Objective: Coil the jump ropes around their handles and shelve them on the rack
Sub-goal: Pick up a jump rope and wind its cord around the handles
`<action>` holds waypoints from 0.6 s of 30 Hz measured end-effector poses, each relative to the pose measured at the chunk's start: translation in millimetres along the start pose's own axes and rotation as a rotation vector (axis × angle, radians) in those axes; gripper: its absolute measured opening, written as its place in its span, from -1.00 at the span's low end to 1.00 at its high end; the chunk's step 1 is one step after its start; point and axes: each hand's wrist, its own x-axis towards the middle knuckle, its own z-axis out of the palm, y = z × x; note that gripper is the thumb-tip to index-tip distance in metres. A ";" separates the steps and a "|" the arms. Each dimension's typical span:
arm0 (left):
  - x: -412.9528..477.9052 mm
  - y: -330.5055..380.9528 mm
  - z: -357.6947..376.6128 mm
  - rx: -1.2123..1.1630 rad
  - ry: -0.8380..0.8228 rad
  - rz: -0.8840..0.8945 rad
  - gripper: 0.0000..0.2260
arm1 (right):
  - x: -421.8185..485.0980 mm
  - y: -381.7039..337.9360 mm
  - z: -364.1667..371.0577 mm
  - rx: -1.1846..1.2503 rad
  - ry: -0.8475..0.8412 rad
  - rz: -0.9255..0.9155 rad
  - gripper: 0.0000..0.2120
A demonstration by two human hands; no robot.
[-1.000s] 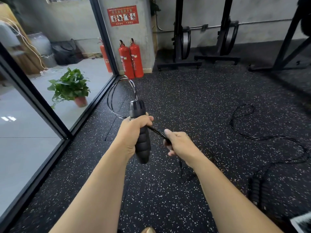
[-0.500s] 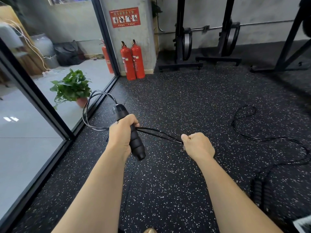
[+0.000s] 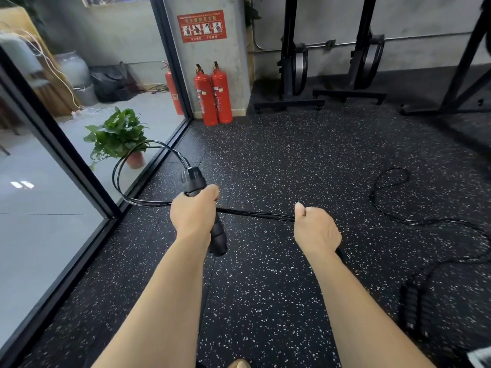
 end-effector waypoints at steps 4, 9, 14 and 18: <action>3.5 0.6 -2.6 -0.057 -0.008 -0.062 -0.89 | 0.7 -1.1 -1.6 0.064 0.046 -0.025 -0.51; 5.2 2.6 -6.9 -0.165 -0.145 -0.162 -0.75 | -0.4 -4.6 -7.6 0.152 0.136 -0.030 -0.52; -15.0 9.6 4.9 -0.323 -0.421 -0.399 -0.79 | -14.1 -26.3 -13.3 0.211 0.203 -0.199 -0.49; -34.0 12.0 23.5 -0.434 -0.602 -0.387 -0.94 | -24.0 -38.1 -8.8 0.151 0.151 -0.330 -0.52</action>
